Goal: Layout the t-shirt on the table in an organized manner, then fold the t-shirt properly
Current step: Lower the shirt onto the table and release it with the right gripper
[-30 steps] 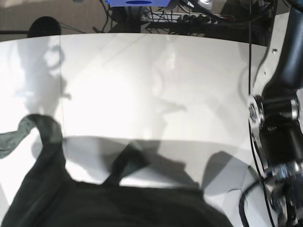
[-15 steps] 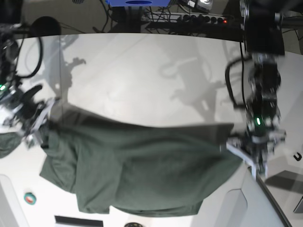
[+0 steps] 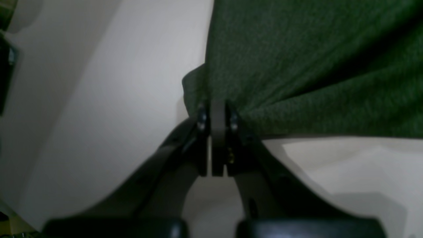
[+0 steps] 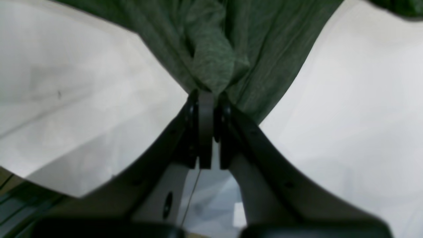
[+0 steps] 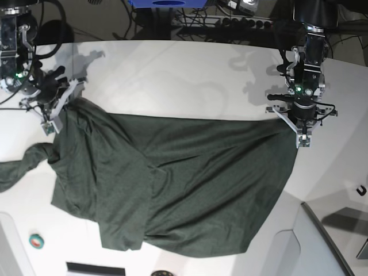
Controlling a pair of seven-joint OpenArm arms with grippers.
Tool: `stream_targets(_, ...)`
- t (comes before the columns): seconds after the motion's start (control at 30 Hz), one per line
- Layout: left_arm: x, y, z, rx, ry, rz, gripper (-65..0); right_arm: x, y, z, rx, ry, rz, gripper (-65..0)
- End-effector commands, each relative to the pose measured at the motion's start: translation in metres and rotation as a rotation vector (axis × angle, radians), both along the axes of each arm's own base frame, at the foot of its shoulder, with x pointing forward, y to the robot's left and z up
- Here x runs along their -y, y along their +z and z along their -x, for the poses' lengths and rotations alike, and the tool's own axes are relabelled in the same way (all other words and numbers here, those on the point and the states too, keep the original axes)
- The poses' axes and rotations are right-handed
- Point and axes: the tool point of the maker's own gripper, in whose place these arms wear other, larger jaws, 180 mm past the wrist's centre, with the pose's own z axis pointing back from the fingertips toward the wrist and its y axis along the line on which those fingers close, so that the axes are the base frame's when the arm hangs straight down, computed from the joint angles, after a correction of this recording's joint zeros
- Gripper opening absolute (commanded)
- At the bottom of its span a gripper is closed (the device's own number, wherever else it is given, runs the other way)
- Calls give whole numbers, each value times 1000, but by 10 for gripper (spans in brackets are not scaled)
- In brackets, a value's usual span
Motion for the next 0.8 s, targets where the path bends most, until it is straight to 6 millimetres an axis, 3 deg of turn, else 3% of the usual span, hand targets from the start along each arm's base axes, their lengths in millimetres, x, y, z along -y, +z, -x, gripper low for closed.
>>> stream_targets(0.0,-7,15,-11,52,-3,-28,-650,6,8,-6,29,-11,6,-641)
stream_targets(0.17,-6,14,-8,47,-6,-30,-650,6,6,-3,22,-13,6,-606)
stream_targets(0.37,-6,12,-2,37,-8,-32,-650,8,3,6,7,-18,8,-303)
stream_targets(0.4,-9,17,-1,51,1,-33,-614,12,8,5,21,-29,10,-258)
stream_targets(0.47,-21,28,5,79,35,-42,-466,18,20,3,56,-47,20,-195)
stream_targets(0.53,-28,42,6,115,54,-48,-382,20,36,-1,106,-72,19,-174)
stream_targets(0.67,-43,62,12,160,87,-72,-383,22,65,-20,205,-79,25,-174)
stream_targets(0.77,-55,66,16,167,119,-82,-383,1,79,-58,268,-16,1,-174)
